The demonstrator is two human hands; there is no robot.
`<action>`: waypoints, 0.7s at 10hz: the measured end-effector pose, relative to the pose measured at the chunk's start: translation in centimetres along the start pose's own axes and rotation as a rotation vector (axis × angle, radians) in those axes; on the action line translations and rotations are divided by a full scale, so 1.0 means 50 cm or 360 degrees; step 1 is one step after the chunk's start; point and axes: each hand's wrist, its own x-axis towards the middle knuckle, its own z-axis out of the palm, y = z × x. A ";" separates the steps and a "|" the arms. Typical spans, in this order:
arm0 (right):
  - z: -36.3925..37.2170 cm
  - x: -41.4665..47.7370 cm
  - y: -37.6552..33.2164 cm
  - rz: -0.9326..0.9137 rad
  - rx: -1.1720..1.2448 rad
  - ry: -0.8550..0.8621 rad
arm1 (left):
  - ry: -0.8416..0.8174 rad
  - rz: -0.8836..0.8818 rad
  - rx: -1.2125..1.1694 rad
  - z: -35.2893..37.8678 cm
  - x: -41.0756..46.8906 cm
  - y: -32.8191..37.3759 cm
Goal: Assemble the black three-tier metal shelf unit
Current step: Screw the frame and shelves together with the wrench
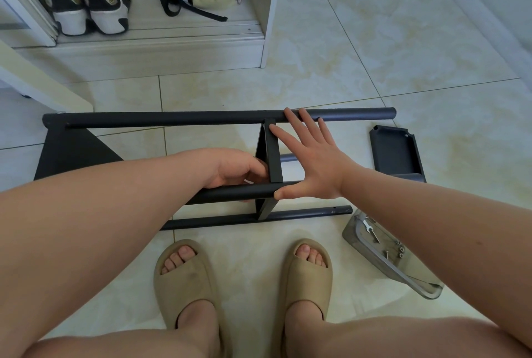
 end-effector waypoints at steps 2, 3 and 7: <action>0.000 -0.002 -0.001 0.0003 0.0024 0.0010 | 0.0077 -0.0059 0.0149 0.002 0.004 -0.001; 0.000 -0.002 -0.001 0.0003 0.0025 0.0010 | 0.0024 0.0003 0.0116 0.002 0.000 0.002; -0.001 -0.002 -0.001 -0.0001 0.0008 0.0008 | 0.0073 -0.0067 0.0140 0.004 0.001 0.002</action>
